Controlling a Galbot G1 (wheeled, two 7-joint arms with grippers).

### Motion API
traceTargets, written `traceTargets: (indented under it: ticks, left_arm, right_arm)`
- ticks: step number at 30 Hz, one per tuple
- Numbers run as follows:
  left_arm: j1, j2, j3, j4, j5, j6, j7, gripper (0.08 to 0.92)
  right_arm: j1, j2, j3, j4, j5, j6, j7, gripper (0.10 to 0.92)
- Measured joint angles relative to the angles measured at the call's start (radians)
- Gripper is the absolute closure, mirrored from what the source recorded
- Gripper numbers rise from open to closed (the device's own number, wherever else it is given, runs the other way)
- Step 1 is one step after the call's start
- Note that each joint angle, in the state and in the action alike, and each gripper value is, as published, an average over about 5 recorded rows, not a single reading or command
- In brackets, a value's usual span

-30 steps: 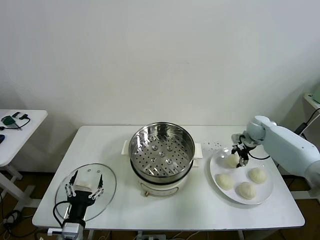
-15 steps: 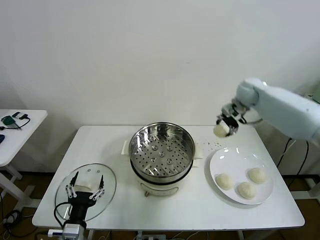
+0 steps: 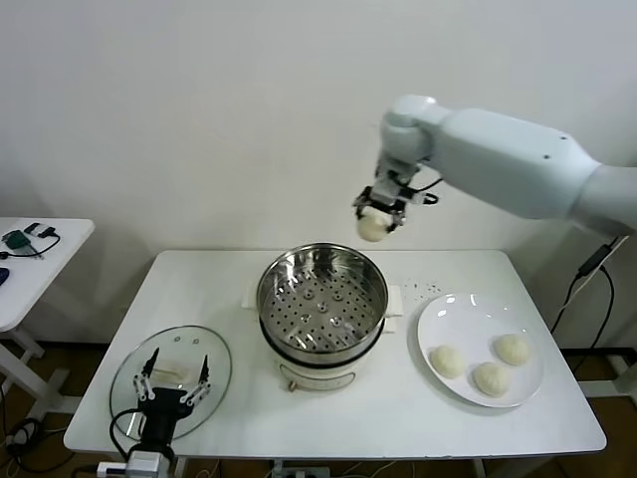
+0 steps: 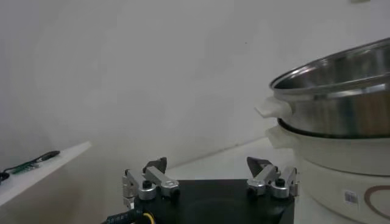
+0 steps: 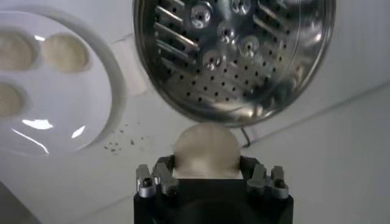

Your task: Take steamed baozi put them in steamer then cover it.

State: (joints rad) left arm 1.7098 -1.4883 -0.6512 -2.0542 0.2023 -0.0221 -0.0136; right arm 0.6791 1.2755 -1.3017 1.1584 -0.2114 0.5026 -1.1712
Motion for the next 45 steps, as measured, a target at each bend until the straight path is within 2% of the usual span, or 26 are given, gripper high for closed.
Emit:
traceTargets:
  ticks: [16, 25, 31, 38, 45]
  left_arm:
    - [-0.01, -0.012, 0.0, 0.009, -0.004, 0.001, -0.001, 0.177]
    - [-0.007, -0.013, -0.003, 0.014, -0.008, -0.001, -0.001, 0.177]
    - [-0.012, -0.009, -0.007, 0.015, -0.011, 0.001, -0.001, 0.177]
    - [-0.014, -0.006, -0.006, 0.015, -0.011, 0.003, -0.003, 0.177]
    - [-0.014, -0.001, -0.009, 0.012, -0.007, 0.009, -0.005, 0.177]
  right_arm:
    - [-0.181, 0.117, 0.053, -0.029, -0.28, 0.1, 0.04, 0.313]
    - [-0.247, 0.128, 0.073, -0.052, -0.37, 0.114, 0.053, 0.294]
    - [-0.261, 0.126, 0.073, -0.053, -0.383, 0.112, 0.059, 0.212]
    - [-0.243, 0.102, 0.067, -0.03, -0.354, 0.104, 0.068, 0.203]
    - [-0.152, 0.026, 0.037, 0.042, -0.261, 0.082, 0.089, 0.203]
